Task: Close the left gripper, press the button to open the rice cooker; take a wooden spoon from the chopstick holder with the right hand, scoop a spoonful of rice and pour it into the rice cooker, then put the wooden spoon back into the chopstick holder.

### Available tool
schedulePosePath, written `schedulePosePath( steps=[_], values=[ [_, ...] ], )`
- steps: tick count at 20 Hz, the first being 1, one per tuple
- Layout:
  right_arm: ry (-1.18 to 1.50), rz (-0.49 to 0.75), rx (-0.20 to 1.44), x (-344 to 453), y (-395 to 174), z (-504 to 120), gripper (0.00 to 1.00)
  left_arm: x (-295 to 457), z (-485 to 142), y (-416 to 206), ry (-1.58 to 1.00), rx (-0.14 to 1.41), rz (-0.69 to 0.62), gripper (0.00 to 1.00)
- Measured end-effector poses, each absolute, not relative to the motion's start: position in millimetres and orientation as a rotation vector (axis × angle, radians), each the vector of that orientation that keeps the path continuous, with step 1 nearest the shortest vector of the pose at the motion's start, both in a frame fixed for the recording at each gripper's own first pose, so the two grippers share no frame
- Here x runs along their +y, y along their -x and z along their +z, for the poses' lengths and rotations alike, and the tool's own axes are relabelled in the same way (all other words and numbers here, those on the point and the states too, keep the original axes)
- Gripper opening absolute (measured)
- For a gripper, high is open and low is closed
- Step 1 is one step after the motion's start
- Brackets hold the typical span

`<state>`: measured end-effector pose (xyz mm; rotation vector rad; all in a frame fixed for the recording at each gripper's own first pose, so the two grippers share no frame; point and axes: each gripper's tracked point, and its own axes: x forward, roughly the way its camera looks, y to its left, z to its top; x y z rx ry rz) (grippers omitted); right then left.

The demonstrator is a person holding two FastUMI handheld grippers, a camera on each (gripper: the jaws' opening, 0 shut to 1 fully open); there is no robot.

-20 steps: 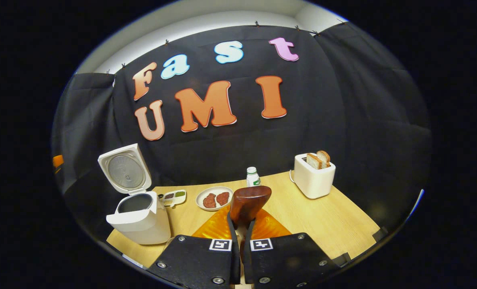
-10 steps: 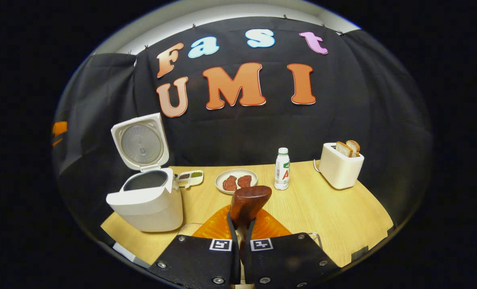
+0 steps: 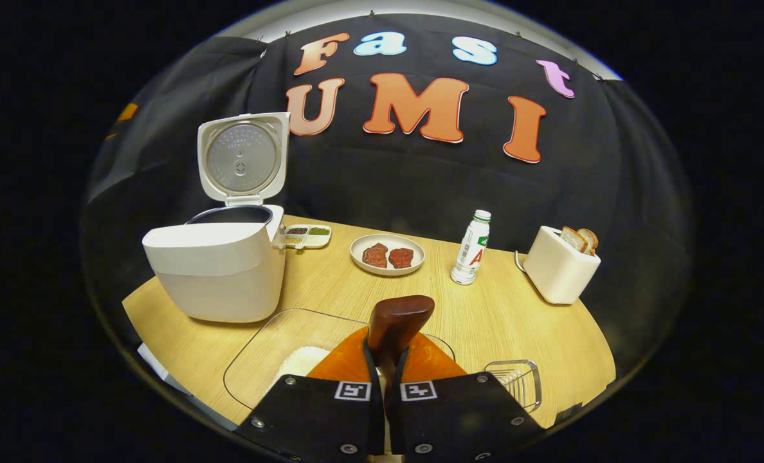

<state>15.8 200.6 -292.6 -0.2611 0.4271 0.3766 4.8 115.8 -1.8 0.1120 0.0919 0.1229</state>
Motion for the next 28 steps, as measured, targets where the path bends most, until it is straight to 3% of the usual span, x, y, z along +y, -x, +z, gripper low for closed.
schedulePosePath(
  steps=[11, 16, 28],
  values=[
    [-0.338, 0.367, 0.630, 231, 1, -325, 0.02, 115, -10, -10, -0.094, 0.111, 0.133, 1.00],
    [-0.635, 0.274, 0.741, 218, -6, -347, 0.03, 110, -9, -10, -0.093, 0.111, 0.131, 1.00],
    [-0.880, 0.267, 0.809, 216, -5, -340, 0.02, 97, -3, -14, -0.077, 0.095, 0.111, 1.00]
  ],
)
